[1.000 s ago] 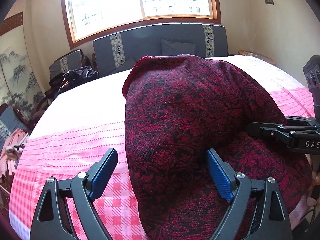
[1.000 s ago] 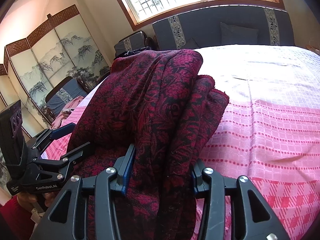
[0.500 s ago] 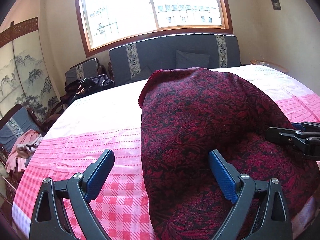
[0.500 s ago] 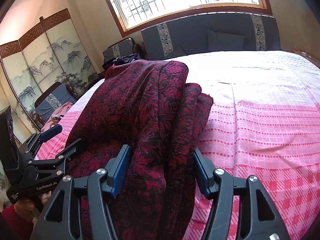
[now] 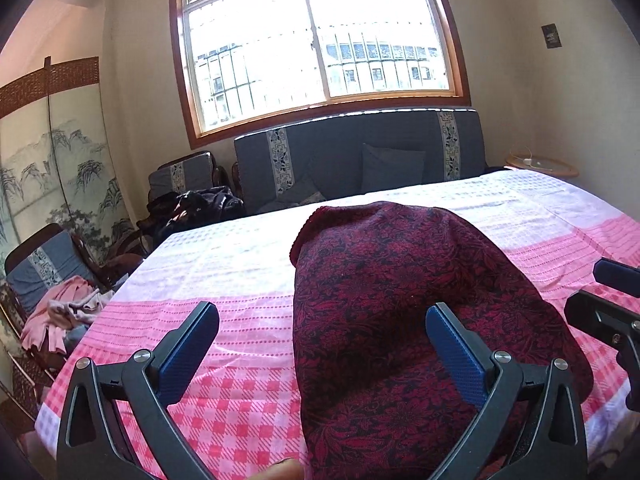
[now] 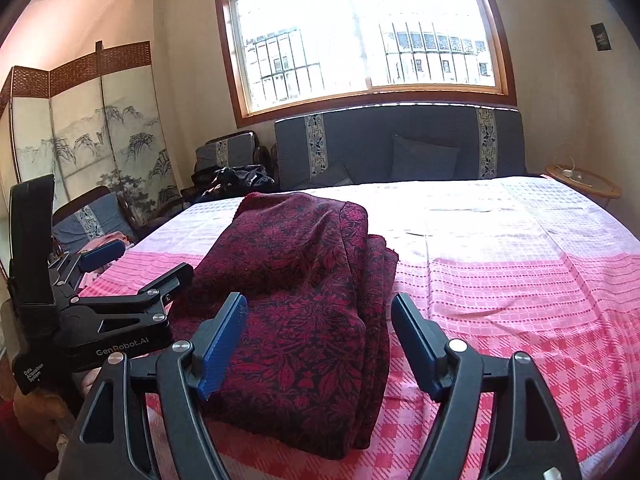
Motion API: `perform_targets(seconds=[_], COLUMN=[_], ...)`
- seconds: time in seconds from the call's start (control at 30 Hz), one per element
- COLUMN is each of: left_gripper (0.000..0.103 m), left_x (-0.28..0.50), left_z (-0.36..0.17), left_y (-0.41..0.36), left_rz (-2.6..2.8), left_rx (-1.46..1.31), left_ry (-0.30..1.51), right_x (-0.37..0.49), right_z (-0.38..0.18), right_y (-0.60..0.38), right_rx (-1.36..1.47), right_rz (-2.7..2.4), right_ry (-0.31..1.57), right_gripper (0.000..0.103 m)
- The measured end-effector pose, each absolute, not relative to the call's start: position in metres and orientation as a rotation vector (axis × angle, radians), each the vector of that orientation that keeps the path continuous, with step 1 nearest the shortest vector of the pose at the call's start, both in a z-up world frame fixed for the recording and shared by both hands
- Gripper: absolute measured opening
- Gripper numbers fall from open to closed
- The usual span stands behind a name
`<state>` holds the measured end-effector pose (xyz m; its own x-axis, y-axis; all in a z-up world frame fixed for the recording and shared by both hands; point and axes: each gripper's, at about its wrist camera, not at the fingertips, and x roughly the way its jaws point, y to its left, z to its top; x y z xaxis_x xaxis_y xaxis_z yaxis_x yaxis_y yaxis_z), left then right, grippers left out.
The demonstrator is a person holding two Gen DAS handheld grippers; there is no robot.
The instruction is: Fold small clothes
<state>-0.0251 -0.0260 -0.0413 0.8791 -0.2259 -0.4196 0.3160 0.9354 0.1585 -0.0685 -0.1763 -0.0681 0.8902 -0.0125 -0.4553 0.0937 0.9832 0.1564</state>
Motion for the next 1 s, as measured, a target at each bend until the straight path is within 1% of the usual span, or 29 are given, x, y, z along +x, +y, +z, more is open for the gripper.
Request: perform_targets(seconds=[0.17, 0.4, 0.53, 0.8, 1.0], left_gripper=[0.103, 0.103, 0.103, 0.103, 0.103], left_x=[-0.050, -0.059, -0.058, -0.043, -0.039], left_z=[-0.018, -0.003, -0.002, -0.011, -0.017], left_y=[-0.024, -0.025, -0.025, -0.026, -0.027], left_rz=[-0.268, -0.320, -0.332, -0.359, -0.294], left_rx=[0.193, 0.163, 0.150, 0.117, 0.144], left_ry=[0.335, 0.347, 0.367, 0.472, 0.455], right_x=[-0.087, -0.098, -0.102, -0.098, -0.096], right_z=[-0.058, -0.052, -0.051, -0.056, -0.059], right_y=[-0.170, -0.168, -0.169, -0.168, -0.167], right_rx=[0.167, 0.173, 0.173, 0.171, 0.166], right_rz=[-0.056, -0.053, -0.052, -0.039, -0.037], right_ry=[0.420, 0.411, 0.412, 0.437, 0.456], right_gripper=[0.075, 0.076, 0.076, 0.077, 0.077])
